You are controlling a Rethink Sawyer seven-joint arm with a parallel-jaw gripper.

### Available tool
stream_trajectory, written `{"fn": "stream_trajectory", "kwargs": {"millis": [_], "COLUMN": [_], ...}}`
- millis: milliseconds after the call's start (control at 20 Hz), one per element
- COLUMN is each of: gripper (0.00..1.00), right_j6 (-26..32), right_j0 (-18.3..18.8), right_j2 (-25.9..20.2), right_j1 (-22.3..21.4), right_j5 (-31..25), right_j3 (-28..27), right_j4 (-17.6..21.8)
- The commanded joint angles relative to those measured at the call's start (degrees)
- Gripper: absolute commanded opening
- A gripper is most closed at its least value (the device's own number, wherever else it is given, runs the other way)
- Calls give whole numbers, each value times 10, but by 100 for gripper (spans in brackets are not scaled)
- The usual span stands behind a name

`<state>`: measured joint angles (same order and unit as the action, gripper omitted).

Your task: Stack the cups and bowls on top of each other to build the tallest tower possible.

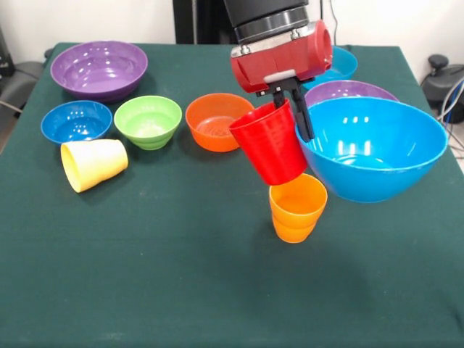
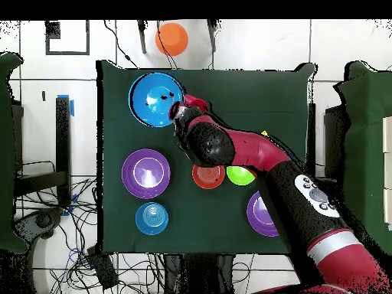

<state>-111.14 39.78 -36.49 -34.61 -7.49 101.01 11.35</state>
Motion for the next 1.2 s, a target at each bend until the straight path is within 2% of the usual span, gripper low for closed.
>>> {"fn": "stream_trajectory", "kwargs": {"millis": [50,550,750,1200], "gripper": [0,0,0,0], "right_j6": [-42,-40,-37,-33], "right_j0": [21,39,46,35], "right_j2": [-43,-46,-51,-28], "right_j1": [13,-2,9,8], "right_j5": [-34,-66,-64,-65], "right_j3": [15,19,12,0], "right_j4": [-16,-27,-27,-18]}}
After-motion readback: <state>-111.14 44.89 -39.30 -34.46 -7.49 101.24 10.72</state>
